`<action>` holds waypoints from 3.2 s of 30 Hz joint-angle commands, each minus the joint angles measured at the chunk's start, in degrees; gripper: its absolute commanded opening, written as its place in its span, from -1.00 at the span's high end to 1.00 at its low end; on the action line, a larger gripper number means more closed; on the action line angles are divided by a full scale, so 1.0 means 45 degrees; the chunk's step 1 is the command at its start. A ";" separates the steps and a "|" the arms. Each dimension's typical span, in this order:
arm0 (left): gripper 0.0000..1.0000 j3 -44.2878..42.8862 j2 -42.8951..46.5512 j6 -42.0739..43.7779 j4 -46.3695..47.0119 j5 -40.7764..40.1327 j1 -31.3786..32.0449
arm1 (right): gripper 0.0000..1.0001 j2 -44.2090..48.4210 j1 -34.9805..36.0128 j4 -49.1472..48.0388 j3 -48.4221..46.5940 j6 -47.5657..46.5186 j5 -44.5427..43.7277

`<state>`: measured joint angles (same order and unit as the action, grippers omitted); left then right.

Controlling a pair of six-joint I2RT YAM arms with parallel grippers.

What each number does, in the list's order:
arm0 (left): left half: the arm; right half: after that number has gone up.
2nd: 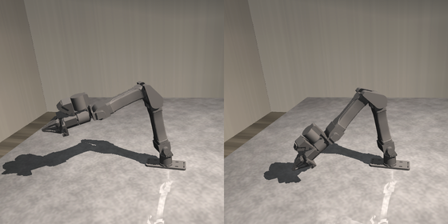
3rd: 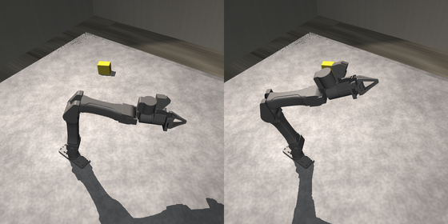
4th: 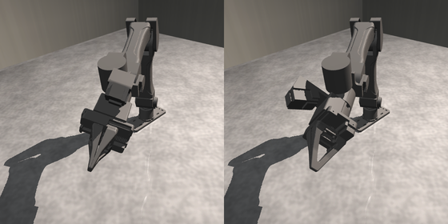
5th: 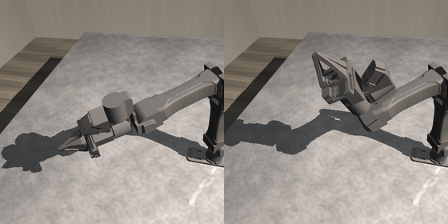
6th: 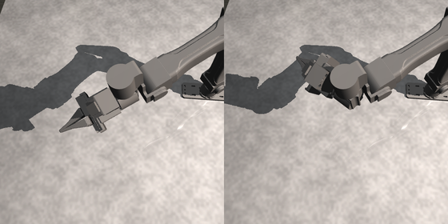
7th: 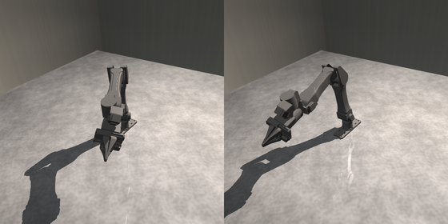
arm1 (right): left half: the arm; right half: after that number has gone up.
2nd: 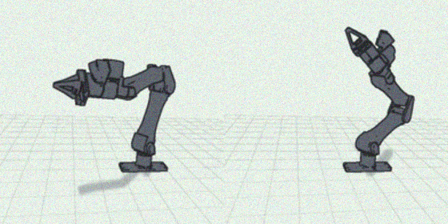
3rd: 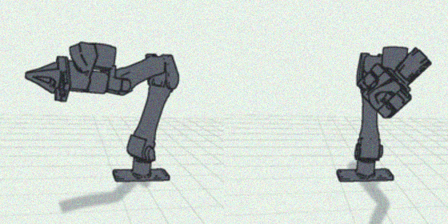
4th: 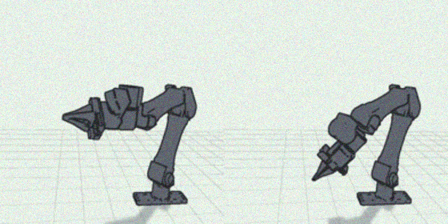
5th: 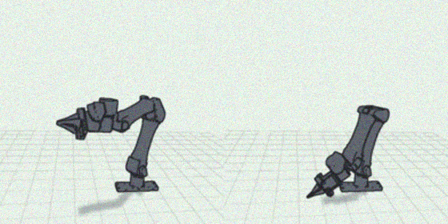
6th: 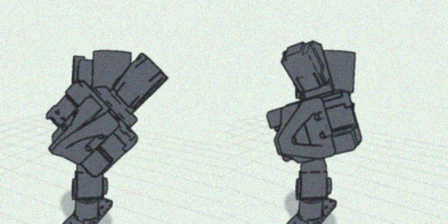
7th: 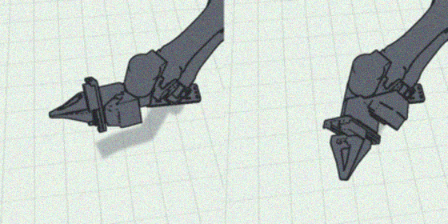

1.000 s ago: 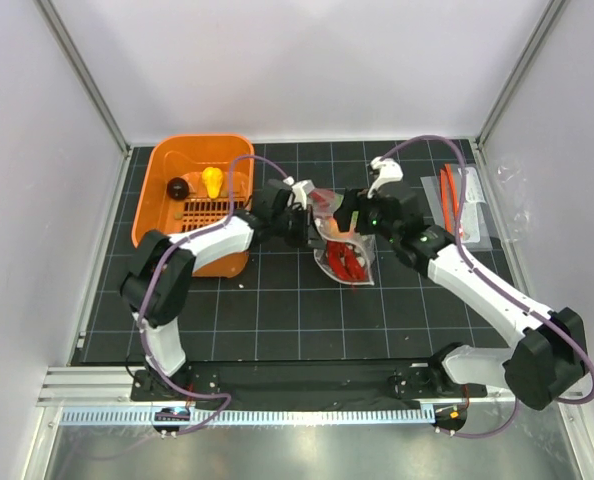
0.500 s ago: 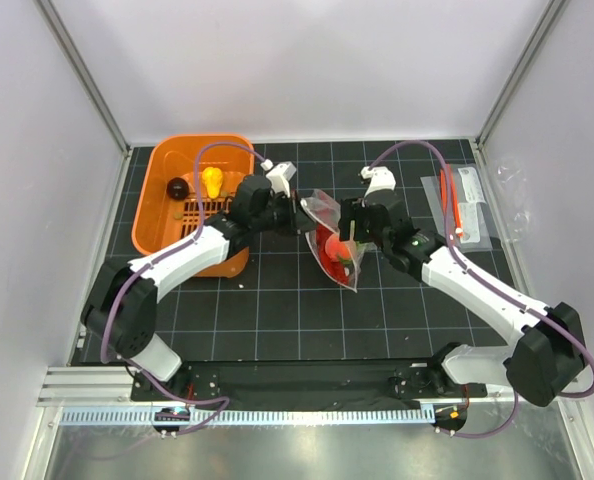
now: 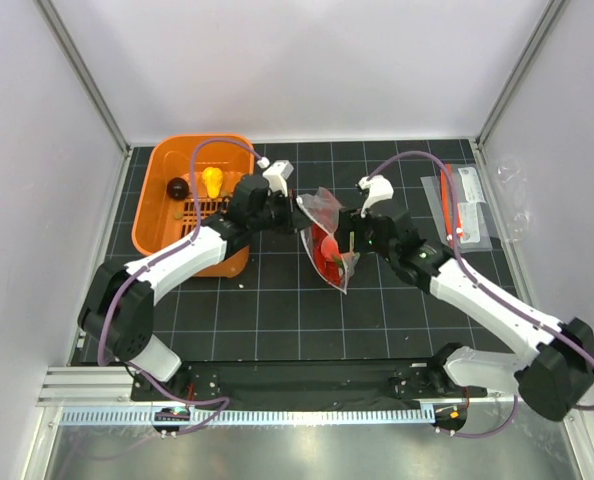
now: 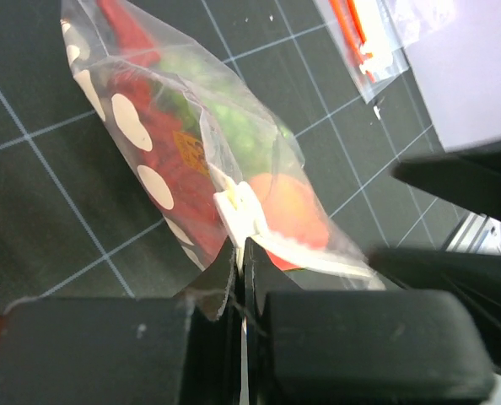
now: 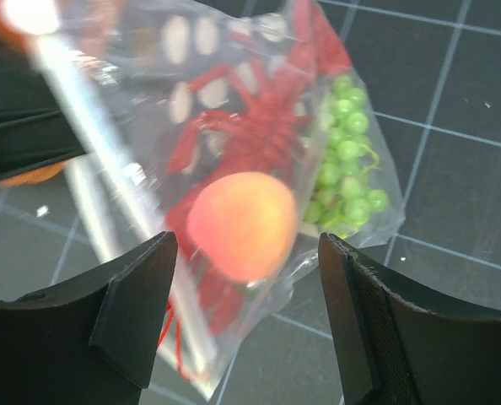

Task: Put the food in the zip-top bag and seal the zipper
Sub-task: Adjust the zipper food storage bag at the center of the board, then zip the zipper food storage bag at the center of the board.

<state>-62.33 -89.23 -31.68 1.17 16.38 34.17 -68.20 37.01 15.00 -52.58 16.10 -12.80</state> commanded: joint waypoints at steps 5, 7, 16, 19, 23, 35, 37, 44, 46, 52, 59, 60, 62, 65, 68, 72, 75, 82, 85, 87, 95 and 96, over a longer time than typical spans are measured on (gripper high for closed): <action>0.99 -0.0603 -0.0014 0.0127 -0.0221 0.0012 -0.0055 | -0.44 0.1504 0.0387 -0.0309 0.0160 -0.0804 0.1556; 0.99 -0.0739 -0.0112 0.0107 -0.0221 0.0109 -0.0113 | -0.43 0.1504 0.0698 -0.0132 0.0257 -0.0765 0.1148; 0.99 -0.0525 0.0356 -0.0108 -0.0221 0.0363 -0.0250 | -0.42 0.1037 0.2320 -0.0132 0.1060 -0.0530 -0.0963; 1.00 -0.0505 0.0376 -0.0128 -0.0221 0.0422 -0.0250 | -0.37 0.0278 0.2614 0.0025 0.0845 -0.0472 -0.2056; 1.00 -0.0467 0.0376 -0.0128 -0.0221 0.0578 -0.0250 | -0.05 -0.0604 0.2848 -0.0034 0.0513 -0.0277 -0.3033; 1.00 -0.1560 -0.0639 0.0361 -0.0065 0.1807 0.1429 | 0.98 0.3240 0.4697 -0.0052 0.1293 -0.0490 -0.5259; 1.00 -0.1560 -0.0562 0.0458 0.0168 0.2545 0.1449 | 0.98 0.3691 0.5598 -0.0208 0.1313 -0.0802 -0.5340; 0.98 -0.1286 -0.0736 0.0360 0.1596 0.4659 0.1429 | 0.69 0.1254 0.8004 -0.0463 0.0474 -0.1994 -0.5555; 0.95 -0.1481 -0.0970 0.0516 0.1459 0.4835 0.1352 | 0.09 0.0474 0.8258 -0.0521 0.0201 -0.2092 -0.5418; 0.93 -0.1736 -0.1753 0.1334 0.1537 0.5871 0.1234 | -0.34 0.1092 0.8259 -0.1222 0.0860 -0.2093 -0.5243; 0.94 -0.1482 -0.1597 0.2449 0.1732 0.5501 0.1234 | -0.47 0.4178 0.8220 -0.2435 0.2327 -0.2561 -0.4479; 0.95 -0.1366 -0.1577 0.2489 0.1790 0.5423 0.1234 | -0.48 0.4605 0.8162 -0.2455 0.2406 -0.2542 -0.4693; 0.97 -0.1306 -0.1538 0.2528 0.1947 0.5266 0.1234 | -0.47 0.4863 0.7522 -0.2203 0.2426 -0.2192 -0.5414; 1.00 -0.1228 -0.1499 0.2568 0.2123 0.5247 0.1234 | -0.43 0.5175 0.6291 -0.1811 0.2406 -0.1587 -0.4565; 0.99 -0.0995 -0.1441 0.2762 0.2589 0.5421 0.1234 | -0.42 0.5605 0.4396 -0.2006 0.2699 -0.1177 -0.2964; 0.98 -0.0350 -0.1148 0.3055 0.3314 0.5150 0.1234 | -0.44 0.5840 0.2556 -0.2435 0.2992 -0.0863 -0.1125; 0.91 -0.0135 -0.1167 0.3347 0.3762 0.5927 0.1253 | -0.50 0.5606 0.1426 -0.2728 0.3012 -0.0668 0.0239; 0.97 0.0314 -0.0660 0.4344 0.3880 0.5736 0.1254 | -0.56 0.4377 -0.2089 -0.3722 0.2544 0.0541 0.5896; 1.00 0.0743 -0.0172 0.4891 0.4192 0.5403 0.1254 | -0.55 0.3479 -0.3145 -0.4251 0.2387 0.0836 0.7429; 1.00 0.0997 0.0082 0.5047 0.4271 0.5286 0.1254 | -0.54 0.3166 -0.3478 -0.5145 0.2561 0.1109 0.8739; 0.99 0.1349 0.0571 0.5107 0.4740 0.5656 0.1429 | -0.47 0.2696 -0.3597 -0.6829 0.3441 0.1383 1.0225; 1.00 0.1331 0.0591 0.5126 0.4721 0.5656 0.1429 | -0.41 0.2676 -0.3597 -0.7063 0.3558 0.1480 1.0420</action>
<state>-56.31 -89.10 -10.22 16.99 40.62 40.29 -55.66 21.12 -9.56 -37.54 21.28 28.21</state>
